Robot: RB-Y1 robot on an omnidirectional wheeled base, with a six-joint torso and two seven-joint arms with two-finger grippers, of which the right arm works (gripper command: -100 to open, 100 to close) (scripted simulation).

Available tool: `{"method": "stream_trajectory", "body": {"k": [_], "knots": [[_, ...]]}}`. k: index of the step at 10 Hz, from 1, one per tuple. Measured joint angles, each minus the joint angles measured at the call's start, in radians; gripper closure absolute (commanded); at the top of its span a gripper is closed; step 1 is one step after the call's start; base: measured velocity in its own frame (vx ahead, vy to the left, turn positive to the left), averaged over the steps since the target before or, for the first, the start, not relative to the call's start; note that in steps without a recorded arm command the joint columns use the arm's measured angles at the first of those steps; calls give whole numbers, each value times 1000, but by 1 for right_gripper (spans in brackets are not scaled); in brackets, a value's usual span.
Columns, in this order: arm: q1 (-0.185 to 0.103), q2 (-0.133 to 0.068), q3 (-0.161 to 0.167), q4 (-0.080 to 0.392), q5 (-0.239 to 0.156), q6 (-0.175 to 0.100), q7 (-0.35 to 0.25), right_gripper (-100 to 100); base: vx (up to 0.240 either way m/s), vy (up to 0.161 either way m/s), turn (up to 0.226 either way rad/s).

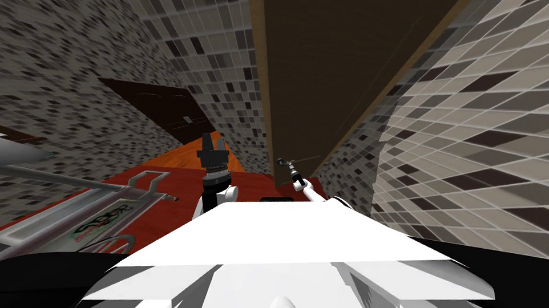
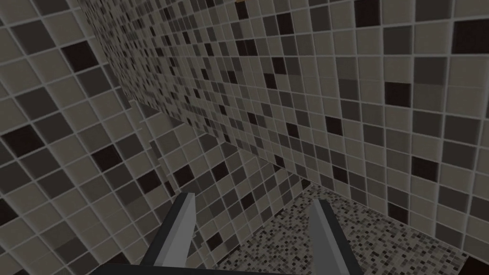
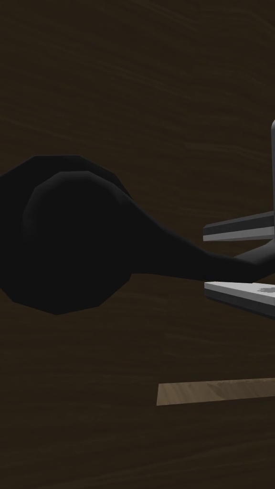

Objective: Push the door open

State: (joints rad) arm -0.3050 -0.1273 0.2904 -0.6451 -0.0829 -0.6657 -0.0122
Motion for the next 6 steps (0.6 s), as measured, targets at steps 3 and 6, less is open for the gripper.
{"method": "stream_trajectory", "body": {"k": [3,6], "knots": [[6,-18,-6,-16,-49,6,19,100,-200,-144,282],[11,-27,-11,-13,-89,8,37,100,-152,-93,235]]}}
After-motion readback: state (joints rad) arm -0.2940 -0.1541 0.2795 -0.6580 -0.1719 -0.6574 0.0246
